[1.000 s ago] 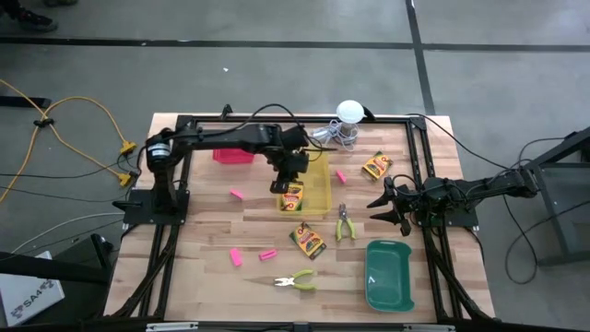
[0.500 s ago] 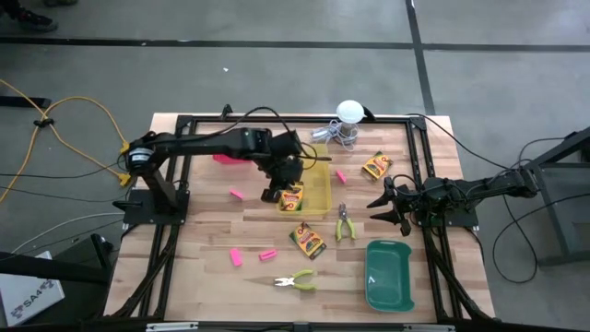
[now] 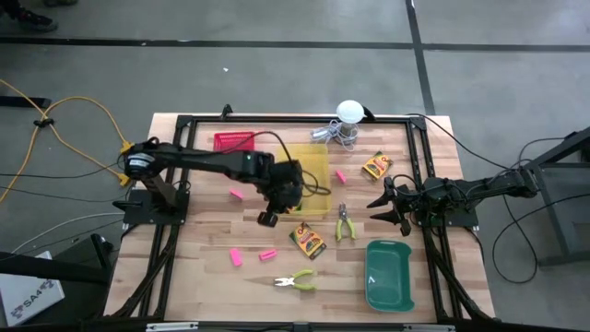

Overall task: Pick & Place School Supplies
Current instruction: Put the yellow crayon box into the yellow bin

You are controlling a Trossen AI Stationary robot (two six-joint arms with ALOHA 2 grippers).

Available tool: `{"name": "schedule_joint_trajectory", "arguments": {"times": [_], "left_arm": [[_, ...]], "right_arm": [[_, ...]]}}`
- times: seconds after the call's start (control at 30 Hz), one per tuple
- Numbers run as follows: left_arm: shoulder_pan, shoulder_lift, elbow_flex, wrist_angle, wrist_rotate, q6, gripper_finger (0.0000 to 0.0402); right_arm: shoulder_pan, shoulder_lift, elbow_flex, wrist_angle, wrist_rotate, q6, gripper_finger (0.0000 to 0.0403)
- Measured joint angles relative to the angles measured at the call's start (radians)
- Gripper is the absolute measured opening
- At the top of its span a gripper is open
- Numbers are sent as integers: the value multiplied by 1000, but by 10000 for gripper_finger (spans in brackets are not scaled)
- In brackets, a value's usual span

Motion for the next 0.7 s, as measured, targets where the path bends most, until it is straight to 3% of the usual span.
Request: {"name": "schedule_joint_trajectory", "arguments": {"times": [0.33,0.7], "left_arm": [[-61,0,-179,269,86,2,75],[-74,0,-346,541,72,42,75]], "right_arm": [[0,0,0,0,0,0,149],[0,0,0,0,0,0,149]]}}
